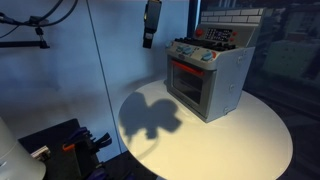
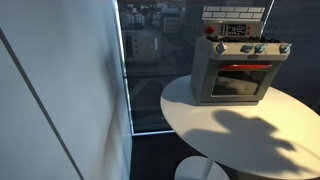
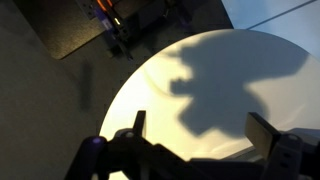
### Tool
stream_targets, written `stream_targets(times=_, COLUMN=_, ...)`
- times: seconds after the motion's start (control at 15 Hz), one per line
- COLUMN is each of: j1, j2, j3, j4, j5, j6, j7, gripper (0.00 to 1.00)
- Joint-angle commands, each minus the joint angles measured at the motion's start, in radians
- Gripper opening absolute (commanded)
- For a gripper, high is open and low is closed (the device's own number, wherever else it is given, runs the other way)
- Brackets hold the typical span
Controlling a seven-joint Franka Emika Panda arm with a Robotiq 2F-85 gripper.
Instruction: Turn the knob on the right to the right
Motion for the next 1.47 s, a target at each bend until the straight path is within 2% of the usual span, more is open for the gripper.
stream_targets(times=0.0, j1=0.001, j2=-0.013, j3=0.022, j4=0.063, j5=-0.088, j6=-0.126, j7=0.016, gripper=1.00)
stream_targets(times=0.27, j1=0.010, j2=-0.037, j3=0.046, j4=0.087, j5=-0.204, j6=-0.204, j7=-0.006, gripper=1.00)
stream_targets(times=0.6, j1=0.029, j2=-0.075, j3=0.065, j4=0.060, j5=-0.315, j6=-0.175, j7=-0.044, gripper=1.00)
stream_targets(times=1.13, j1=0.045, j2=-0.100, j3=0.058, j4=0.036, j5=-0.329, j6=-0.133, j7=-0.117, gripper=1.00)
stream_targets(times=1.4, j1=0.043, j2=-0.071, j3=0.062, j4=0.057, j5=-0.316, j6=-0.153, j7=-0.088, gripper=1.00)
